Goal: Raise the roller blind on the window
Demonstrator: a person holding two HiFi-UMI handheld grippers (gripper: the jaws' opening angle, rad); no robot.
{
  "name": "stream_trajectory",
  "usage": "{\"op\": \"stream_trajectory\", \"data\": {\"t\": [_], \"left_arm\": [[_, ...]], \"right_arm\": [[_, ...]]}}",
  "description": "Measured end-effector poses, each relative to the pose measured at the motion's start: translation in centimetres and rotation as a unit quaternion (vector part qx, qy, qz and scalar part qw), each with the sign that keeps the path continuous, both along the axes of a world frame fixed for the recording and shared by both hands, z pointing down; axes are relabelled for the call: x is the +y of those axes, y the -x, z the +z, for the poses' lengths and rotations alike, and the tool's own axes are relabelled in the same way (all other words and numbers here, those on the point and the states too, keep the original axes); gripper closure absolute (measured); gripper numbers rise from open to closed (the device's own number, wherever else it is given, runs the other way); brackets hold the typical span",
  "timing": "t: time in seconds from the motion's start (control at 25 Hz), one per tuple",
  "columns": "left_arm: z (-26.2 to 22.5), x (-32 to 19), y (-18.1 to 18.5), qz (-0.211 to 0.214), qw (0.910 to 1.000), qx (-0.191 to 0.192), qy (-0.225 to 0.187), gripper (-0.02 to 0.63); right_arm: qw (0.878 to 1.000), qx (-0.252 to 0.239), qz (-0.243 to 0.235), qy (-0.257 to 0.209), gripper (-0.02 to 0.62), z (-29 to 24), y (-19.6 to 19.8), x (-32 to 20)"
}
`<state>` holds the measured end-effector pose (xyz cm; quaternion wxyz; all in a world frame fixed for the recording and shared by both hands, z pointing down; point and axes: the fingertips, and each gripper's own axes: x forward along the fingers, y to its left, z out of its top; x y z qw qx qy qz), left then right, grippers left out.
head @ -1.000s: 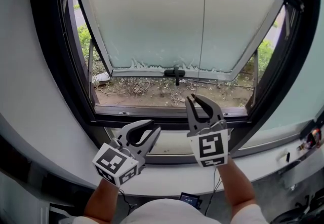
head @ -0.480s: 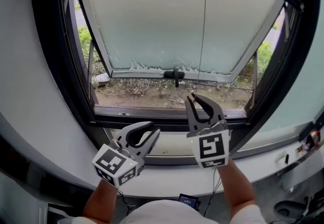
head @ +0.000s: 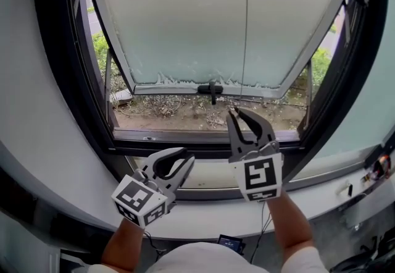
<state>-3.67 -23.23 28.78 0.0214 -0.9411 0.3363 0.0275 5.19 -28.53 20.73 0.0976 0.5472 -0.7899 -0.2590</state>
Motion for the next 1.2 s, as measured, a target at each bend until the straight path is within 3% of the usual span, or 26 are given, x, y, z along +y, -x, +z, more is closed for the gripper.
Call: {"op": "stream_trajectory", "data": {"t": [1.2], "left_arm": [[0.4,-0.1,0.2,-0.004,1.0000,0.001,0.005,0.508]], "right_arm": [[0.999,-0.001,0.001,-0.038,0.537,-4.0,-0.1,-0.3]]}}
